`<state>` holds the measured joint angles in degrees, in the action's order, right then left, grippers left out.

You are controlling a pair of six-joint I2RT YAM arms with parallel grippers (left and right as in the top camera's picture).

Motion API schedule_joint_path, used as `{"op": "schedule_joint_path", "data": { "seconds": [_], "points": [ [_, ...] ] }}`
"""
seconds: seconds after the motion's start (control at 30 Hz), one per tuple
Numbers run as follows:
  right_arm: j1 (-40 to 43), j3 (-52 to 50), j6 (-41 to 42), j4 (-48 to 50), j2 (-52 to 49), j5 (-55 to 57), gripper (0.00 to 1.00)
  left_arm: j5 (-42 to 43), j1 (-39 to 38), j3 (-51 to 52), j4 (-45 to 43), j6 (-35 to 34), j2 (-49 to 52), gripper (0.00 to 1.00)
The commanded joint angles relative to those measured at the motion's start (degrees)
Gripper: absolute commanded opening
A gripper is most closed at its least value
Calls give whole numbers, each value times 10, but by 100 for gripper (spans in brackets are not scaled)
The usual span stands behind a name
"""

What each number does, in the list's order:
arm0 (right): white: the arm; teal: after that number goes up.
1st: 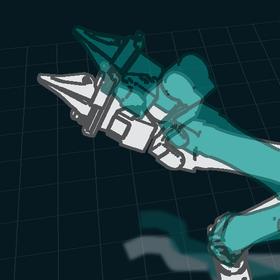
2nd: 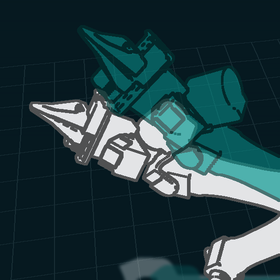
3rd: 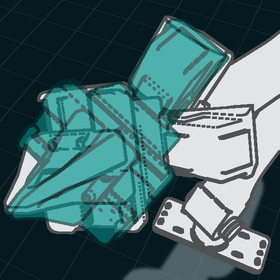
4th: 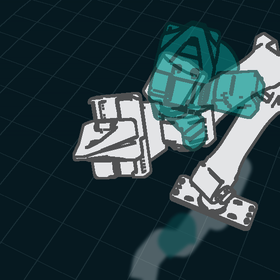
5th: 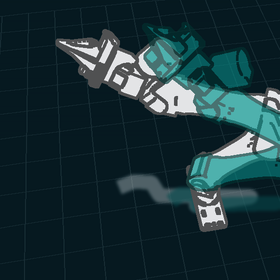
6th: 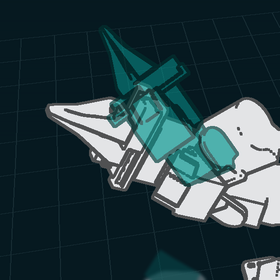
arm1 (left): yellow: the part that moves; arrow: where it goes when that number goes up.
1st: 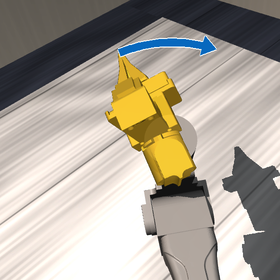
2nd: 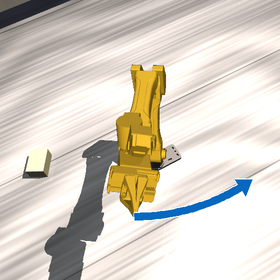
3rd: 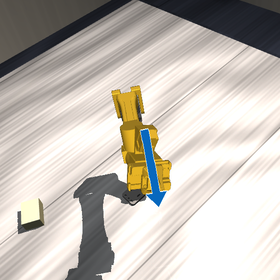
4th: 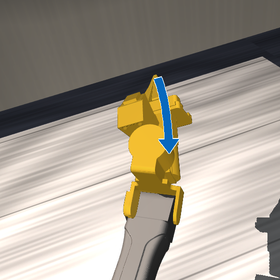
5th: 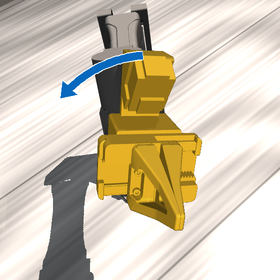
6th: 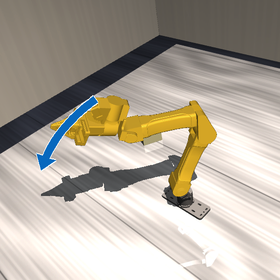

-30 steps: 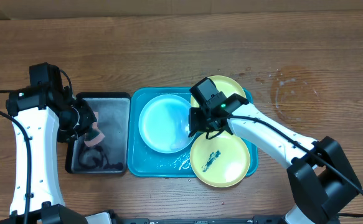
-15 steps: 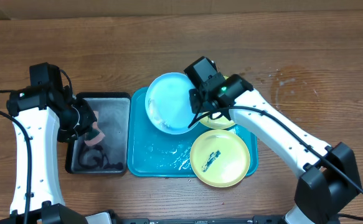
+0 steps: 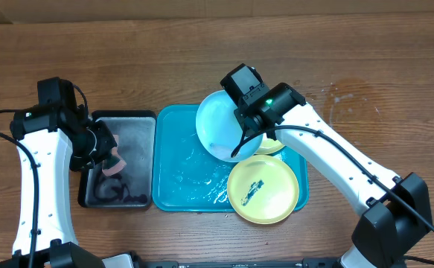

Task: Clean dirty plates on tray and stack at the side
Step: 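Lift the white plate with the right gripper off the teal tray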

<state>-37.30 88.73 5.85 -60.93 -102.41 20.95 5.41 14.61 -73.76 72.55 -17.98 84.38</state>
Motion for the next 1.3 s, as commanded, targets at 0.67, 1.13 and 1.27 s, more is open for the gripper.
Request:
{"op": "schedule_joint_path", "data": {
  "seconds": [0.67, 1.13, 1.27],
  "points": [
    [-254, 17, -12, -26, 8, 460, 4, 4, -4, 14, -30, 7, -6, 6],
    [-319, 17, -11, -42, 8, 530, 4, 0, -4, 14, -38, 13, -5, 7],
    [-319, 17, -11, -43, 8, 532, 4, 0, -4, 14, -37, 13, -5, 7]
  ]
}}
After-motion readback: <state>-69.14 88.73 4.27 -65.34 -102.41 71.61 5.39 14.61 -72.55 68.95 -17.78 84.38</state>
